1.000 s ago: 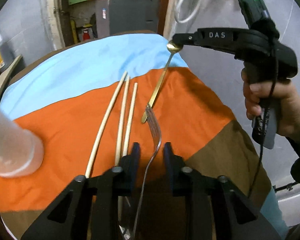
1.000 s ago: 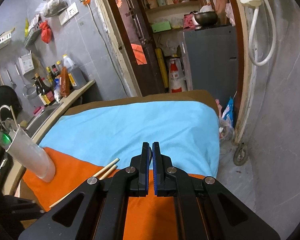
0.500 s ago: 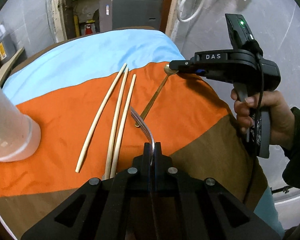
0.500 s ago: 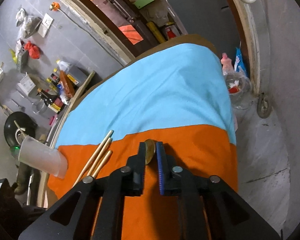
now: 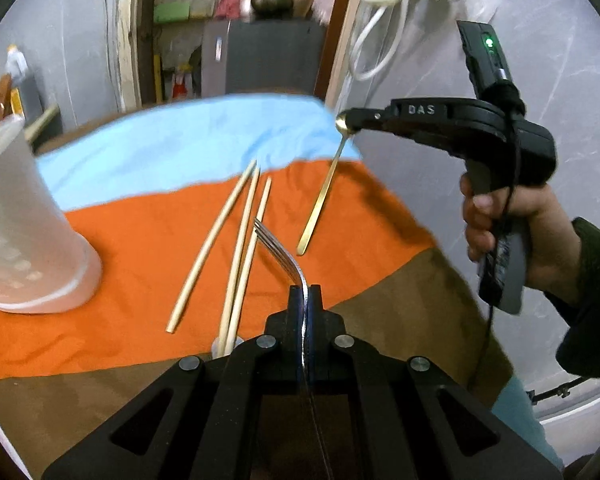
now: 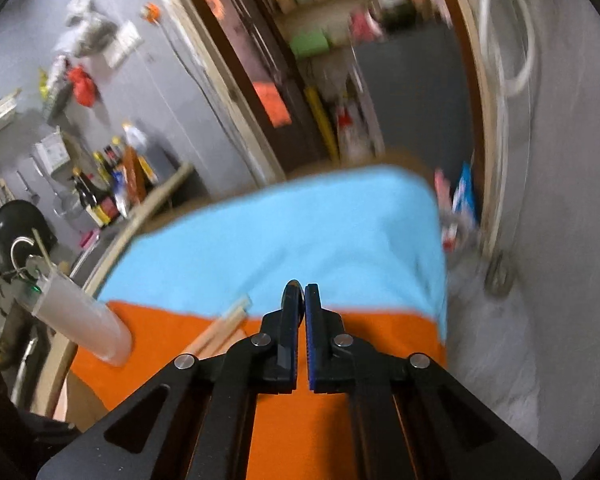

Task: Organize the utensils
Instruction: 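Carry the held fork toward the white basket with the left tool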

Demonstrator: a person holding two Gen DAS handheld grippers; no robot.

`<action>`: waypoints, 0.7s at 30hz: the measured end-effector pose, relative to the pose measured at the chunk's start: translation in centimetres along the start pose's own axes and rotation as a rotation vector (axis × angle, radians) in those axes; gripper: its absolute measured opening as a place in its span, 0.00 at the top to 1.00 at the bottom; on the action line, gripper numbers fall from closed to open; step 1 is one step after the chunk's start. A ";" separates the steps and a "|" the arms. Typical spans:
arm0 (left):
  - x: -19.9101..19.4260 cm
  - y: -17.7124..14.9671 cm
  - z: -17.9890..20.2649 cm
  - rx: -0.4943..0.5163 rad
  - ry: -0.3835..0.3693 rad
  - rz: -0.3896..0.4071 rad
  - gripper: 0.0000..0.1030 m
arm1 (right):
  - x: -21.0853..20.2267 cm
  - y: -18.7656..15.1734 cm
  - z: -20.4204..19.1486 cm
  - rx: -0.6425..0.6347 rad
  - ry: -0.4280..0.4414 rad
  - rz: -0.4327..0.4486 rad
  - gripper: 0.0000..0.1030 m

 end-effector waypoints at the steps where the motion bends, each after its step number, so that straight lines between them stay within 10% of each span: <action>1: -0.7 0.0 0.2 0.009 0.008 0.018 1.00 | -0.9 0.7 -0.6 -0.022 -0.008 0.038 0.99; 12: -11.9 2.6 -0.6 -0.026 0.027 0.377 1.00 | -9.1 4.3 -7.9 -0.142 0.004 0.286 0.99; 21: -19.2 5.7 -6.1 -0.035 0.090 0.503 1.00 | -13.4 5.8 -16.3 -0.196 0.074 0.411 0.99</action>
Point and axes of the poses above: each gripper's, at about its wrist camera, not at the fingertips, and x roughly the way its jaws point, z to its right, y to its top, the point moved 2 cm from there along x, roughly the way its jaws point, and after that the axes turned 10 degrees about -y, right-handed, at the moved point
